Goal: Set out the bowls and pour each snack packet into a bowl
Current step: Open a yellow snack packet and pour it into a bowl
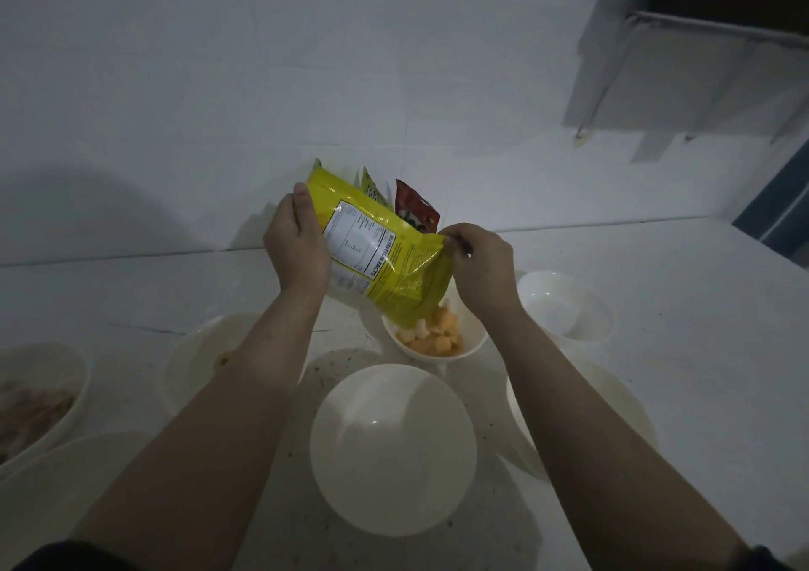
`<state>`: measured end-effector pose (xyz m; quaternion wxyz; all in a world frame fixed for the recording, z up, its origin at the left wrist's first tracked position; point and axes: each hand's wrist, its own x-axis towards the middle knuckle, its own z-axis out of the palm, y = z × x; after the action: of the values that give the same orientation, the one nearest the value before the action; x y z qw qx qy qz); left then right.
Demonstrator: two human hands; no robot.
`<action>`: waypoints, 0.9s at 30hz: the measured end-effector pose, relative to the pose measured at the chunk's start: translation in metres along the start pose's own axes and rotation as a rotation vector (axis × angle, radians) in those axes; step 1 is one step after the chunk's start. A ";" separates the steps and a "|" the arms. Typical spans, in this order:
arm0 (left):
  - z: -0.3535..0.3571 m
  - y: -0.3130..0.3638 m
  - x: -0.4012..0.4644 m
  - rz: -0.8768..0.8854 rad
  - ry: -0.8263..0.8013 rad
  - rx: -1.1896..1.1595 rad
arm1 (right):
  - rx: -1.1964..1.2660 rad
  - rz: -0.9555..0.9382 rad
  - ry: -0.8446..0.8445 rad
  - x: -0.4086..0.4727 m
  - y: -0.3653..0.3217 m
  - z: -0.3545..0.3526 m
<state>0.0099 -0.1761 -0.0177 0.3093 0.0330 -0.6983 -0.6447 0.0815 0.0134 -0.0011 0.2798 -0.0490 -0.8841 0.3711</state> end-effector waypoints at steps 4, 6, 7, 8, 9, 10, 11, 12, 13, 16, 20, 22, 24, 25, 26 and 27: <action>0.003 0.003 -0.001 0.012 -0.013 0.005 | 0.008 0.001 0.010 0.004 0.002 -0.003; 0.003 0.003 0.000 0.019 -0.013 0.013 | 0.010 0.010 0.009 0.003 0.004 -0.002; 0.003 0.003 0.000 0.016 -0.013 0.008 | 0.012 0.014 0.011 0.002 0.005 -0.002; 0.003 0.003 0.000 0.015 -0.012 0.012 | 0.010 0.014 0.006 0.002 0.006 -0.002; 0.003 0.003 0.000 0.015 -0.012 0.023 | 0.006 0.013 0.000 0.001 0.006 -0.002; 0.003 0.003 0.000 0.017 -0.014 0.029 | 0.006 0.015 0.003 0.001 0.007 -0.002; 0.003 0.003 -0.001 0.017 -0.015 0.025 | 0.010 0.019 0.007 0.002 0.008 -0.002; 0.003 0.003 -0.001 0.017 -0.014 0.026 | 0.009 0.016 0.004 0.002 0.008 -0.003; 0.003 0.003 0.000 0.016 -0.012 0.033 | 0.004 0.009 -0.004 0.003 0.008 -0.002; 0.003 0.004 0.002 0.011 -0.018 0.033 | 0.012 0.006 -0.004 0.004 0.009 -0.003; 0.004 0.004 0.005 0.022 -0.023 0.043 | 0.005 0.024 -0.042 0.009 0.010 -0.004; 0.005 0.005 0.006 0.026 -0.018 0.052 | 0.002 0.028 -0.064 0.011 0.011 -0.004; 0.005 0.004 0.007 0.024 -0.020 0.045 | 0.008 0.032 -0.048 0.012 0.012 -0.004; 0.006 0.004 0.007 0.022 -0.021 0.043 | 0.011 0.031 -0.046 0.012 0.012 -0.004; 0.006 0.004 0.008 0.022 -0.026 0.043 | 0.011 0.031 -0.051 0.012 0.012 -0.004; 0.007 0.003 0.008 0.024 -0.030 0.041 | 0.015 0.035 -0.051 0.012 0.013 -0.004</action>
<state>0.0011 -0.1735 -0.0114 0.3058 0.0216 -0.7163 -0.6268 0.0716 0.0287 -0.0023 0.2508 -0.0527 -0.8871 0.3839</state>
